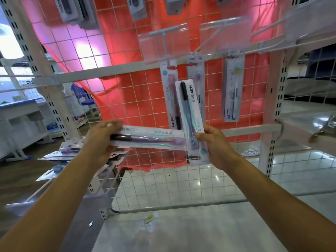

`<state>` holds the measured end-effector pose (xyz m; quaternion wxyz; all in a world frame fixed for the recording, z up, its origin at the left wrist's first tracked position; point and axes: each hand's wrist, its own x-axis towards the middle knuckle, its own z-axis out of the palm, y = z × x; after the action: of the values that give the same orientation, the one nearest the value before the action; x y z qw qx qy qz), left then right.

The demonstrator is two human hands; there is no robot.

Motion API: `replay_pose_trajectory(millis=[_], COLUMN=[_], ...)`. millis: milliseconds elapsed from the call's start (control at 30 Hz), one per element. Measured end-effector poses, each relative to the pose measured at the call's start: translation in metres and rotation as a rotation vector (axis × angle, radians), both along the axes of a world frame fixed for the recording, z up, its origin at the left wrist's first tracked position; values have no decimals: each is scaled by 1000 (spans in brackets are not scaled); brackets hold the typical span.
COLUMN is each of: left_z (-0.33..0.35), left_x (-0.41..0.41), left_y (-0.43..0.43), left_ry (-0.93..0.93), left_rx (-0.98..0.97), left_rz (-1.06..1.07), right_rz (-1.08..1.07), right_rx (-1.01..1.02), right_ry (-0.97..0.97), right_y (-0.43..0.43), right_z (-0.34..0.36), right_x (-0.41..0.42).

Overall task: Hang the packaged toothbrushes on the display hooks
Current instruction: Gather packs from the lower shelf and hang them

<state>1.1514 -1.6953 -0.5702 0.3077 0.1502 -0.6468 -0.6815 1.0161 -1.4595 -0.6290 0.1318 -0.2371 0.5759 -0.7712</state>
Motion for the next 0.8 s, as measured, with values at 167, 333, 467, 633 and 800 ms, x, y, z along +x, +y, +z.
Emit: replay_pose_trajectory(millis=[167, 333, 467, 633, 800], left_z=[-12, -15, -20, -26, -29], left_x=[3, -3, -10, -24, -26], left_y=[-4, 19, 40, 61, 73], left_ry=[-481, -682, -675, -570, -445], left_rx=[-490, -903, -822, -756, -439], left_rz=[-170, -441, -559, -517, -457], right_rz=[-71, -113, -102, -67, 11], right_rx=[4, 32, 39, 5, -62], right_ry=[-40, -22, -9, 5, -54], right_y=[9, 16, 14, 12, 10], right_z=[2, 3, 4, 12, 12], right_x=[-3, -4, -2, 5, 7])
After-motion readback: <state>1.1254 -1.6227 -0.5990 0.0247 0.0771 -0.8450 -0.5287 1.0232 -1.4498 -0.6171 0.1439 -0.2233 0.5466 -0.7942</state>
